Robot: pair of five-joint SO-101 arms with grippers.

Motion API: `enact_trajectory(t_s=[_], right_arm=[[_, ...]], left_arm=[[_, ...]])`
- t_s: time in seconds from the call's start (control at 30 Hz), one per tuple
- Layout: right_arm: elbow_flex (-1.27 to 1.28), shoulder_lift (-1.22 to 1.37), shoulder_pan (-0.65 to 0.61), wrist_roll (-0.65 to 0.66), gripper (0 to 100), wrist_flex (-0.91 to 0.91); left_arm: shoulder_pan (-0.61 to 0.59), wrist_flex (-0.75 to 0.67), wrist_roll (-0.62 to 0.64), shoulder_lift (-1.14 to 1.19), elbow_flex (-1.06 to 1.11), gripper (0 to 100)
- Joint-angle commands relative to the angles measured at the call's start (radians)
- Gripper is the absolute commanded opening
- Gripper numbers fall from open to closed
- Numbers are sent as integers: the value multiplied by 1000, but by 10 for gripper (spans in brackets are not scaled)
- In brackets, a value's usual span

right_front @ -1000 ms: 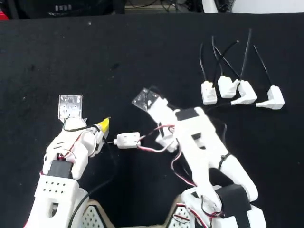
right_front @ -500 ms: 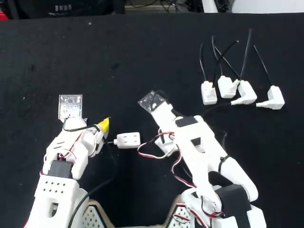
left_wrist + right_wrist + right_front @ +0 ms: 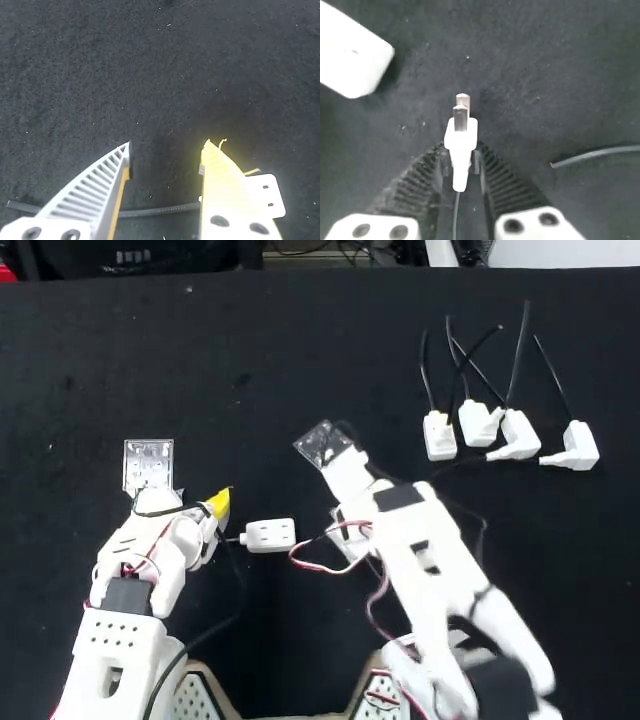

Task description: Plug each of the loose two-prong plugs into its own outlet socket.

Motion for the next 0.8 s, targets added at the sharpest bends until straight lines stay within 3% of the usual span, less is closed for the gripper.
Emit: enact_trajectory(t_s=[0.0,0.17,0.4,0.53,0.77], right_arm=[[-24,-283,-89,-6,11,98],[177,-481,-204,18,11,-112],[389,-499,-342,17,11,-442],[414,-501,-381,9,11,-493],[407,-501,-410,-63,11,-539]], left_arm=[[1,54,0,-15,-38,224],[-4,133,2,-15,-114,224],[5,132,37,-15,-127,224],[5,81,109,-15,-117,227],[13,75,115,-15,-124,227]])
